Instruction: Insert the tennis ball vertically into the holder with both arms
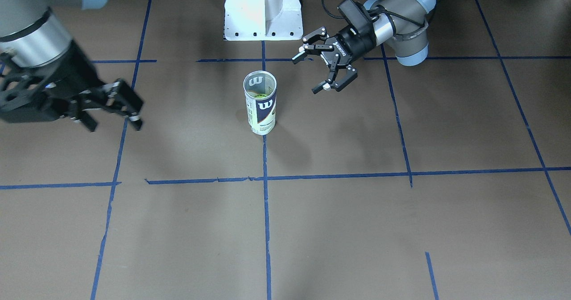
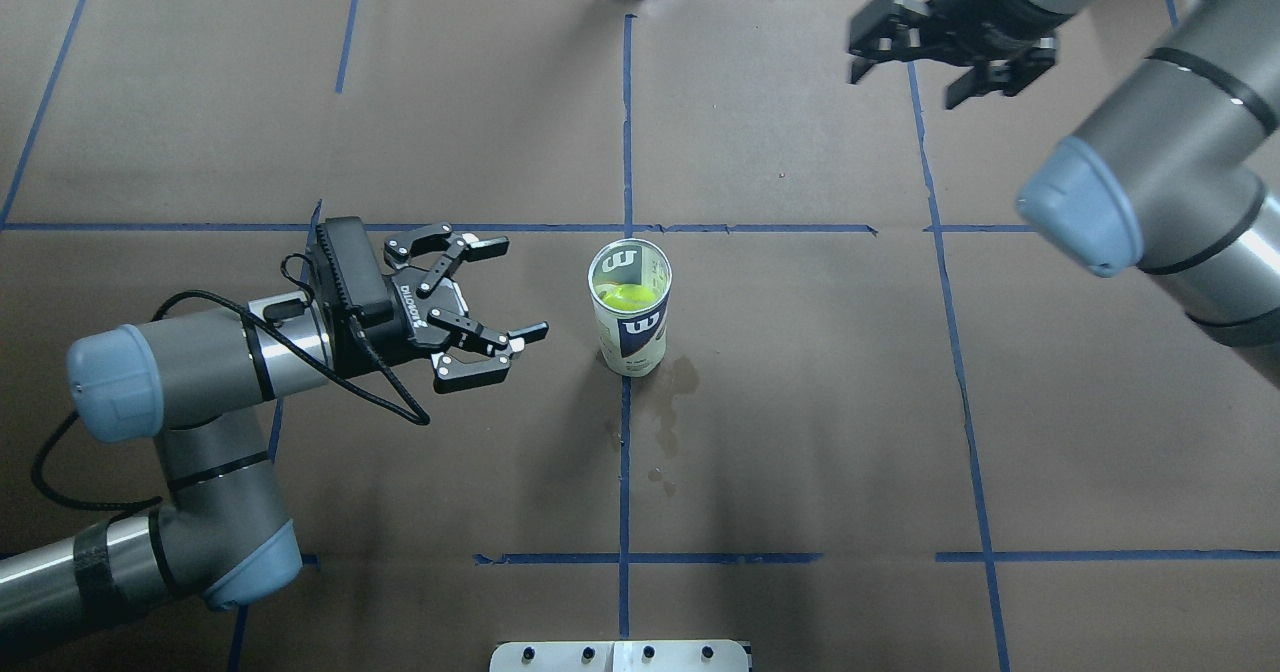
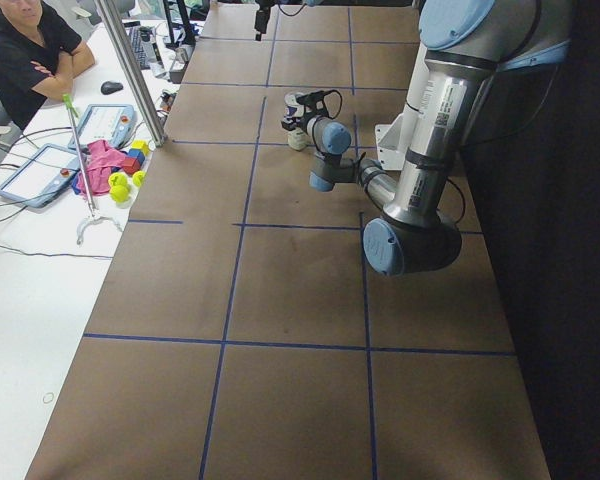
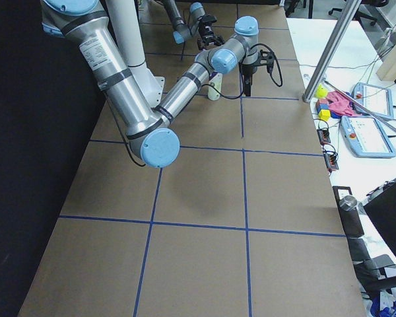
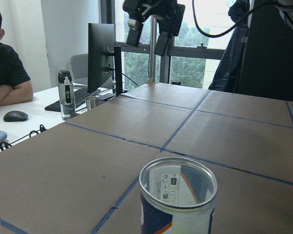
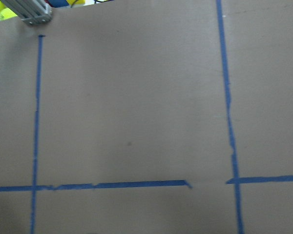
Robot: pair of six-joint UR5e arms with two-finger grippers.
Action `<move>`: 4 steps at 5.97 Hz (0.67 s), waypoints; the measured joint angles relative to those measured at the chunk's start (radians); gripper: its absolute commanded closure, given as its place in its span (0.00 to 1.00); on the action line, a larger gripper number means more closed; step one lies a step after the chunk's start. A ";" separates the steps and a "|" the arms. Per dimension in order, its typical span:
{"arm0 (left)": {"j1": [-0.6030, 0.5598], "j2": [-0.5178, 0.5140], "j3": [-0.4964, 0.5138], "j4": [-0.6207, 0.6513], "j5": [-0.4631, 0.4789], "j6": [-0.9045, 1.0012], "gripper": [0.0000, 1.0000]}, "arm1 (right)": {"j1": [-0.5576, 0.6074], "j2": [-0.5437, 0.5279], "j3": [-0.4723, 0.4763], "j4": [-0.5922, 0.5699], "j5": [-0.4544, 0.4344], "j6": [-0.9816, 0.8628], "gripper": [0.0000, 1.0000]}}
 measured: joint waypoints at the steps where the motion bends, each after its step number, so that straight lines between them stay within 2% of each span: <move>1: -0.054 0.042 0.006 0.014 0.001 -0.033 0.00 | 0.062 -0.069 -0.015 0.002 0.000 -0.172 0.01; 3: -0.181 0.089 0.014 0.146 0.000 -0.131 0.01 | 0.190 -0.133 -0.115 0.007 0.007 -0.476 0.01; 4: -0.244 0.092 0.015 0.279 -0.003 -0.191 0.01 | 0.256 -0.138 -0.188 0.010 0.027 -0.615 0.01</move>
